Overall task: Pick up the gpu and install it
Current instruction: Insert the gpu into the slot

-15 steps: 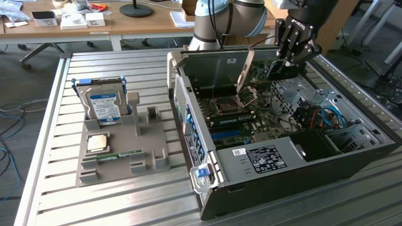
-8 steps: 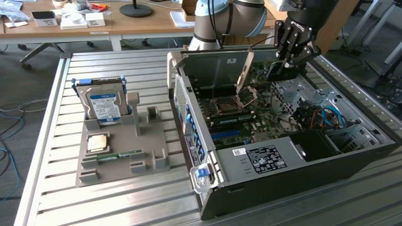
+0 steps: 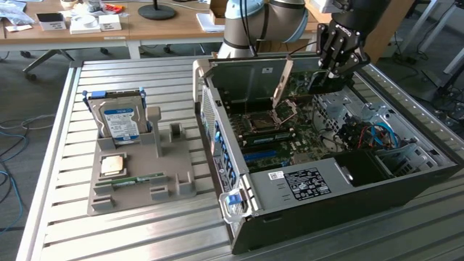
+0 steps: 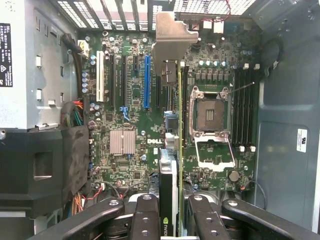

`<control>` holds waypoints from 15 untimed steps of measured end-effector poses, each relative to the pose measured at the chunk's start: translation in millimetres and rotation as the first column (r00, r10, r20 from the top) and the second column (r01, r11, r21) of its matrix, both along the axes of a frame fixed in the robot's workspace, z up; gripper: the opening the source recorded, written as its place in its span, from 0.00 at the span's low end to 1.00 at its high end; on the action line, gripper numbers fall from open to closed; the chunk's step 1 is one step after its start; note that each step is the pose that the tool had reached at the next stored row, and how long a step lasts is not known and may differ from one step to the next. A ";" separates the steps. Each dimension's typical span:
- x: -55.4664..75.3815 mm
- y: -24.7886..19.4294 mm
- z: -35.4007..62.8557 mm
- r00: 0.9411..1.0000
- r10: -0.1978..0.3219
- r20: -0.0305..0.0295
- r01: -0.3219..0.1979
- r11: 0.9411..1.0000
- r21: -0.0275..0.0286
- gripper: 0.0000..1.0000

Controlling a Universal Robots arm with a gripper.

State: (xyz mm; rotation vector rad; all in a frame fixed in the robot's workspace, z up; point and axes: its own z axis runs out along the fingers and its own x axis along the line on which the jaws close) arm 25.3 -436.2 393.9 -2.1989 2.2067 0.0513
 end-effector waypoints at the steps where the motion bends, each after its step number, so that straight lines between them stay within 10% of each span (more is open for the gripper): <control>1: -0.7 0.0 -0.1 1.000 0.000 0.000 0.000 1.000 0.000 0.27; 15: -5.8 0.0 -0.4 1.000 0.000 0.000 0.000 1.000 0.000 0.27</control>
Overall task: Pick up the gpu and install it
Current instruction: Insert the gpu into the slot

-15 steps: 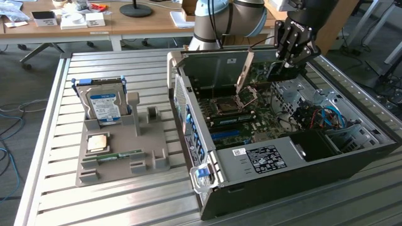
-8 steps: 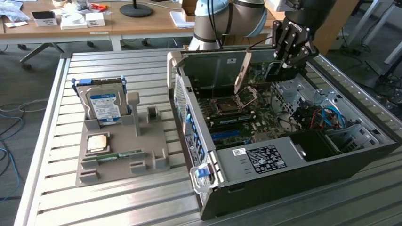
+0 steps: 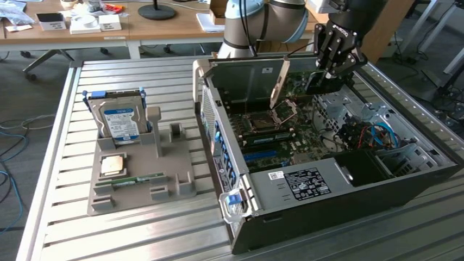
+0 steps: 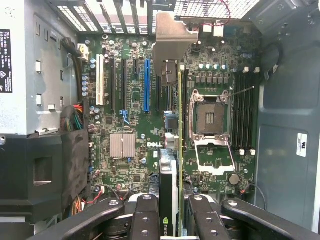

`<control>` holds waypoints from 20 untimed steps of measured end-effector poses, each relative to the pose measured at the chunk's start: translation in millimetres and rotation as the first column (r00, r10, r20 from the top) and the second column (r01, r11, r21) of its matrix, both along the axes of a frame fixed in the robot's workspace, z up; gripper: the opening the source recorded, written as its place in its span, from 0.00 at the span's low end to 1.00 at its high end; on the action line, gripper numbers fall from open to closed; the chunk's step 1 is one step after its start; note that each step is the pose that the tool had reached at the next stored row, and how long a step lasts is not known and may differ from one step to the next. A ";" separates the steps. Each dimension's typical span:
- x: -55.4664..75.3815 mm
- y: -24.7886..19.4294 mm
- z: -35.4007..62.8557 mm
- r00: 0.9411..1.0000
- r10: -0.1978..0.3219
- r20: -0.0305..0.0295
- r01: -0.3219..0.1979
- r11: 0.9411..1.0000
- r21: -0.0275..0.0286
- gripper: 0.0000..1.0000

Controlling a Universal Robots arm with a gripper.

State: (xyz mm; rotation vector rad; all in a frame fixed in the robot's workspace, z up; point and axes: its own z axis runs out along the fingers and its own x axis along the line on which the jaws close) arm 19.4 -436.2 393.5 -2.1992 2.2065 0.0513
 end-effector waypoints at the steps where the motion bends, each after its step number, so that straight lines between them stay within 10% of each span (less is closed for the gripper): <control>1: 0.0 0.0 0.0 1.000 0.000 0.000 0.000 1.000 0.000 0.27; 20: -9.3 -0.5 -9.7 1.000 0.000 0.001 0.000 1.000 0.000 0.27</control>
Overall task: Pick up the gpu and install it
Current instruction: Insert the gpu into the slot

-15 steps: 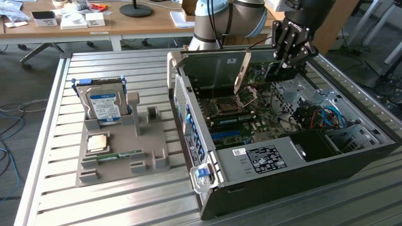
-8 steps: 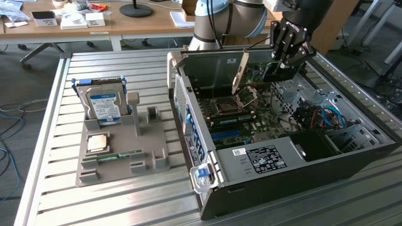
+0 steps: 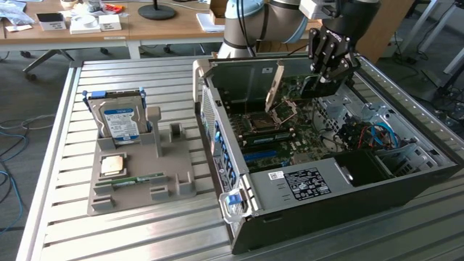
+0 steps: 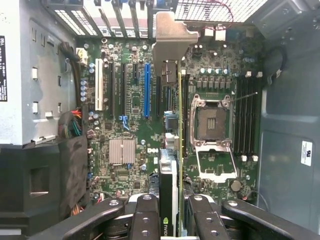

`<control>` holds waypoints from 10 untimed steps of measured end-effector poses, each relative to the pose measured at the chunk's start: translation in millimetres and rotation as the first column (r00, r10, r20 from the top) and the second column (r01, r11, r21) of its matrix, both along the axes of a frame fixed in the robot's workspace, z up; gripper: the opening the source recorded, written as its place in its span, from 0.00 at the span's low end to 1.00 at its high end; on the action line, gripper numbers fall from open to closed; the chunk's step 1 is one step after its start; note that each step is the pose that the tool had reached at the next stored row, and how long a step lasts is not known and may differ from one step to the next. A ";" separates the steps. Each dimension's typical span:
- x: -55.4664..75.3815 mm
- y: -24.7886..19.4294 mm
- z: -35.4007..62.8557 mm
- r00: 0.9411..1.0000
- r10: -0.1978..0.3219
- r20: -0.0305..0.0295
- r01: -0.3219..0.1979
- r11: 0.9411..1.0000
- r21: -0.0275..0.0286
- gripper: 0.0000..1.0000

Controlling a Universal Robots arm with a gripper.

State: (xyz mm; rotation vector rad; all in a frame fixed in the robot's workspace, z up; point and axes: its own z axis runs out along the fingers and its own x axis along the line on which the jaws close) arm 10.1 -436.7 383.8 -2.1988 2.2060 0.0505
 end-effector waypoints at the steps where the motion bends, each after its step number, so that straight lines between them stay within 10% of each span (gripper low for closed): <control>1: 0.0 0.0 -0.4 1.000 0.000 0.000 0.000 1.000 0.000 0.27; 10: 0.0 0.0 -3.1 1.000 0.000 0.000 0.000 1.000 0.000 0.27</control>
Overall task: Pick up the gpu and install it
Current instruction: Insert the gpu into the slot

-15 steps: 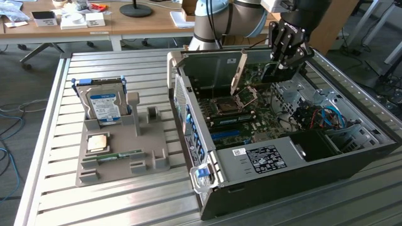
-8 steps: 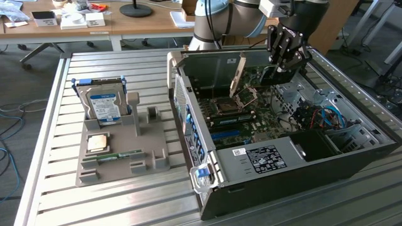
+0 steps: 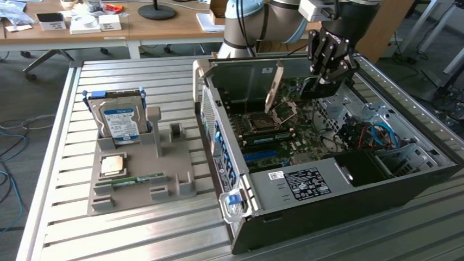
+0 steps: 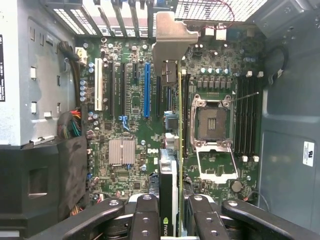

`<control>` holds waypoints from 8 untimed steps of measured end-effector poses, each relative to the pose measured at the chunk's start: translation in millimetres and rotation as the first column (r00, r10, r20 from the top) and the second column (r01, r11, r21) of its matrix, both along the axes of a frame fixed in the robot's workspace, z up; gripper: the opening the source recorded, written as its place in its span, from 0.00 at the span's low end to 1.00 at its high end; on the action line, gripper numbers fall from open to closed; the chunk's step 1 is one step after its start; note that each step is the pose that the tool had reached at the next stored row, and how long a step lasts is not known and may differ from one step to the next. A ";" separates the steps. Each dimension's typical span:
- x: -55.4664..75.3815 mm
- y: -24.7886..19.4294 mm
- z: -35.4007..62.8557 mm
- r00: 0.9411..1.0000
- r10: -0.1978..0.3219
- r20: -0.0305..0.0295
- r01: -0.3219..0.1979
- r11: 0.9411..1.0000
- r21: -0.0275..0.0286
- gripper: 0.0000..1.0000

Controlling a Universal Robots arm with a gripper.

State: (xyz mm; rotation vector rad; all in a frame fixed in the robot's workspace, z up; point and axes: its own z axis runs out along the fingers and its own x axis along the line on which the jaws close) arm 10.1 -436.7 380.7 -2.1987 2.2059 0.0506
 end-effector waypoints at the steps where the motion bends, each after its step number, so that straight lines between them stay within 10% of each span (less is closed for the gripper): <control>1: 0.0 0.0 -1.0 1.000 0.000 0.000 0.000 1.000 0.000 0.27; 8: 0.0 0.0 -4.3 1.000 0.000 0.000 0.000 1.000 0.000 0.27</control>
